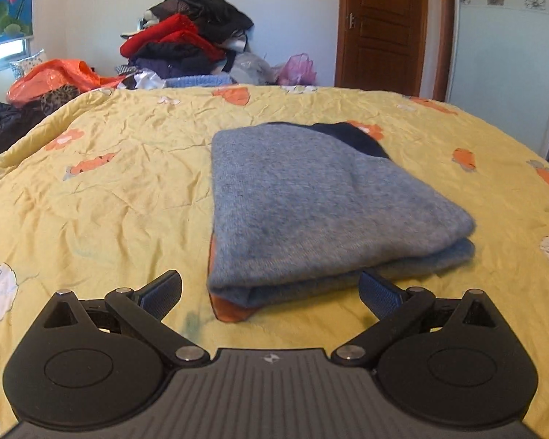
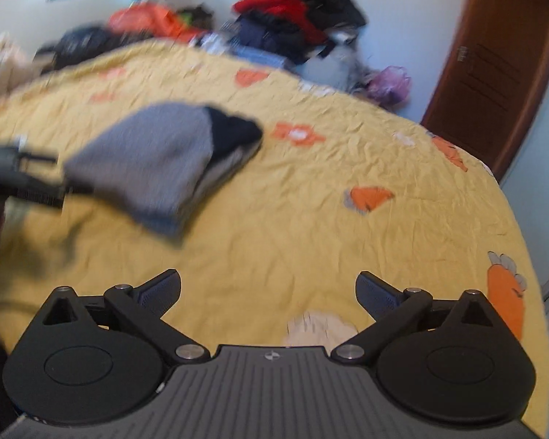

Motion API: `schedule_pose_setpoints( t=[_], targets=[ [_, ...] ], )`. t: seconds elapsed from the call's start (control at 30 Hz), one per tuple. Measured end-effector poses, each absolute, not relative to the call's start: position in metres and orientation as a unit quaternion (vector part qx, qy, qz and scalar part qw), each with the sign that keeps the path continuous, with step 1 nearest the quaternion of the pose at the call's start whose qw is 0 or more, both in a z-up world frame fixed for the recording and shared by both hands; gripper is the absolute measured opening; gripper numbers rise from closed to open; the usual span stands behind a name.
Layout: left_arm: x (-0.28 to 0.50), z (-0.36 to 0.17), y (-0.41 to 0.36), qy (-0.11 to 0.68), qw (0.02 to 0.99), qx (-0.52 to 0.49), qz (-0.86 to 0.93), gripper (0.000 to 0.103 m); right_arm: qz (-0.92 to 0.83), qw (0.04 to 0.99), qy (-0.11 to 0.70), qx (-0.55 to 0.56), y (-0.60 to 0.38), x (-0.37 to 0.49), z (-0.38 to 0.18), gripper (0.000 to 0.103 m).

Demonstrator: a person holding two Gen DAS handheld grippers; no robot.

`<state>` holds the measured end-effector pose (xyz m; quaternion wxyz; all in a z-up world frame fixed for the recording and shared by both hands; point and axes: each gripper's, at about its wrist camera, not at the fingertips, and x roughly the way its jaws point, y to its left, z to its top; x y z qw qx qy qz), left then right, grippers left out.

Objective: Fold small clothes

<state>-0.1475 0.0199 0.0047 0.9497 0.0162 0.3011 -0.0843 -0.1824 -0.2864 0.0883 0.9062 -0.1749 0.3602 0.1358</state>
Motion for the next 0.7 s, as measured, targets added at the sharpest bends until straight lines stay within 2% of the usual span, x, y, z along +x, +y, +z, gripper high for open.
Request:
schedule_pose_setpoints(
  t=[0.1, 0.27, 0.4, 0.47, 0.6, 0.7],
  targets=[
    [-0.152, -0.001, 0.015, 0.306, 0.948, 0.027, -0.08, 0.103, 0.143, 0.905, 0.358, -0.181, -0.279, -0.196, 0.082, 0.102],
    [-0.14, -0.004, 0.009, 0.339, 0.939, 0.048, -0.023, 0.103, 0.116, 0.932, 0.339, -0.053, -0.253, -0.167, 0.064, 0.102],
    [-0.132, -0.007, 0.018, 0.378, 0.925, 0.014, -0.015, 0.103, 0.081, 0.919, 0.386, 0.023, -0.229, -0.135, 0.027, 0.102],
    [-0.131, -0.009, 0.023, 0.384, 0.923, -0.003, -0.013, 0.103, 0.048, 0.911, 0.409, 0.023, -0.214, -0.127, 0.01, 0.103],
    [-0.136, -0.012, 0.022, 0.368, 0.93, 0.003, -0.015, 0.103, 0.027, 0.926, 0.375, -0.031, -0.178, -0.136, -0.006, 0.103],
    [-0.136, -0.012, 0.022, 0.369, 0.929, 0.003, -0.016, 0.103, 0.011, 0.936, 0.351, -0.021, -0.17, -0.139, -0.011, 0.103]
  ],
)
